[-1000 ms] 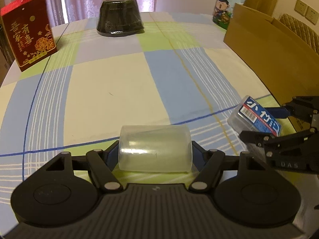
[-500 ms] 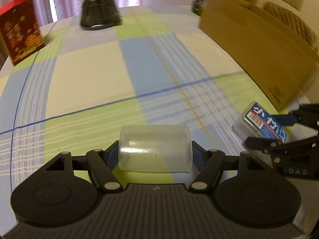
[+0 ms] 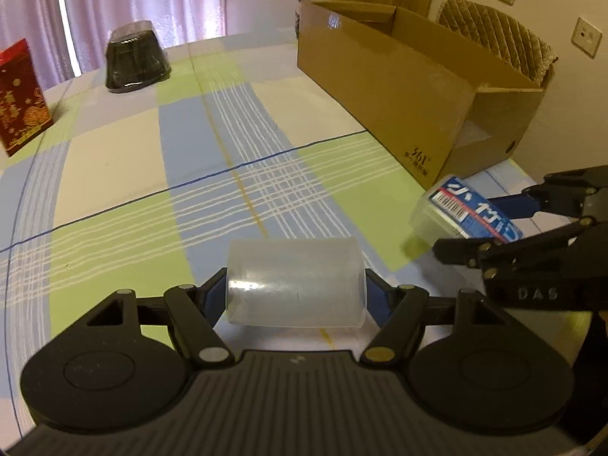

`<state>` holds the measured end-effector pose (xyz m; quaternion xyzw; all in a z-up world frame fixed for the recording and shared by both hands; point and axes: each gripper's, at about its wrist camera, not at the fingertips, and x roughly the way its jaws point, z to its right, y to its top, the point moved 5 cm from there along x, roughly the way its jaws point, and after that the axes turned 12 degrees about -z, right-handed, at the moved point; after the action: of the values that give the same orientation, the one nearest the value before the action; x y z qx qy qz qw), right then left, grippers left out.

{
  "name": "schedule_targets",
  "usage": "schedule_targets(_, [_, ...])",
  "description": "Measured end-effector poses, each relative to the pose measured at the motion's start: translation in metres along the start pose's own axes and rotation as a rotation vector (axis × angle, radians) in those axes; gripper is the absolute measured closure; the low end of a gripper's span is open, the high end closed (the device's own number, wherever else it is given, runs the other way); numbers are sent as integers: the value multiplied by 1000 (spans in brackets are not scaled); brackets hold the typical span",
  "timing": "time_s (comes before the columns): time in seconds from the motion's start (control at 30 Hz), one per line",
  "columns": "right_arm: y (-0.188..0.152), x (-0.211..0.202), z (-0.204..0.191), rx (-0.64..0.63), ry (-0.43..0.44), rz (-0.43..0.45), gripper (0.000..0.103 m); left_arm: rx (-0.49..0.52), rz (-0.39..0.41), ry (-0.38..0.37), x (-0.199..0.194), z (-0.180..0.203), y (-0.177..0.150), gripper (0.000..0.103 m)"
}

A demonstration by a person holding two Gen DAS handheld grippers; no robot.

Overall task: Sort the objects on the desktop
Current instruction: 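Lift and carry the cup and floss box over the cardboard box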

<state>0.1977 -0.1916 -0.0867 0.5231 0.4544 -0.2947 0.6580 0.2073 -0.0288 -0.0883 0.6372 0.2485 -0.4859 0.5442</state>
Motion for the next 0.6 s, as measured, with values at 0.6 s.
schedule_targets(0.6, [-24,-71,36,82,-2,89,47,-34,38,23,-65,46,-5,35])
